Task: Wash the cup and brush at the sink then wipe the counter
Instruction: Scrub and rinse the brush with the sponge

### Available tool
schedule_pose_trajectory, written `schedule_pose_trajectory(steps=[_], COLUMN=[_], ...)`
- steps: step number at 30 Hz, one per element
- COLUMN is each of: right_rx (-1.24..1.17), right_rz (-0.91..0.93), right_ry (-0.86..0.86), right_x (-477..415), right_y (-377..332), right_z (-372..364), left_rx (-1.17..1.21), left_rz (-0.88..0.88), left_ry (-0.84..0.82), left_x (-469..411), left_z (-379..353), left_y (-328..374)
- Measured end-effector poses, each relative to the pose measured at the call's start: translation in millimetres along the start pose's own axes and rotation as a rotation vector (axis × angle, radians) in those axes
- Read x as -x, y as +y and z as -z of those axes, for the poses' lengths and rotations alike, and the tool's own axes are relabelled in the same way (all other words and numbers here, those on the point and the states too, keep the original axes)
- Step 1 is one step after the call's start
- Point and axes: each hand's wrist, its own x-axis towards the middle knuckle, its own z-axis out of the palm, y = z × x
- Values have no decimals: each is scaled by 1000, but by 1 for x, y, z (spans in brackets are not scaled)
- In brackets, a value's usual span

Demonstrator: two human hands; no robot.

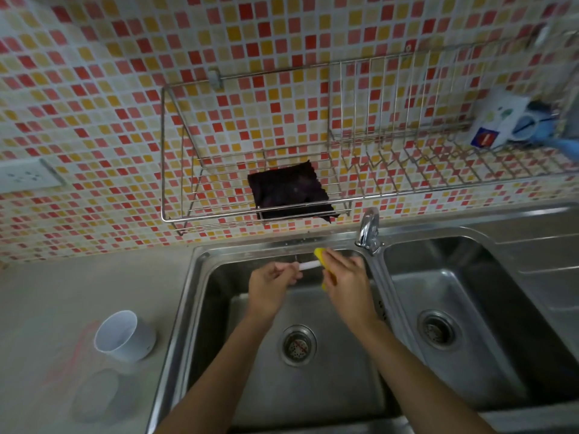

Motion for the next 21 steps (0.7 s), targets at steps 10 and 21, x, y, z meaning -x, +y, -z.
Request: schedule_pose_trajectory(steps=[10, 21], right_rx=[108, 17], right_rz=[208, 110], right_ry=[-24, -65], right_x=[-1, -5], right_y=[3, 26], right_z=[8, 6], left_rx=[-51, -307], left_rz=[52, -155], left_ry=[-158, -71], left_x=[6, 3], left_z=[3, 4], left_y=[1, 1])
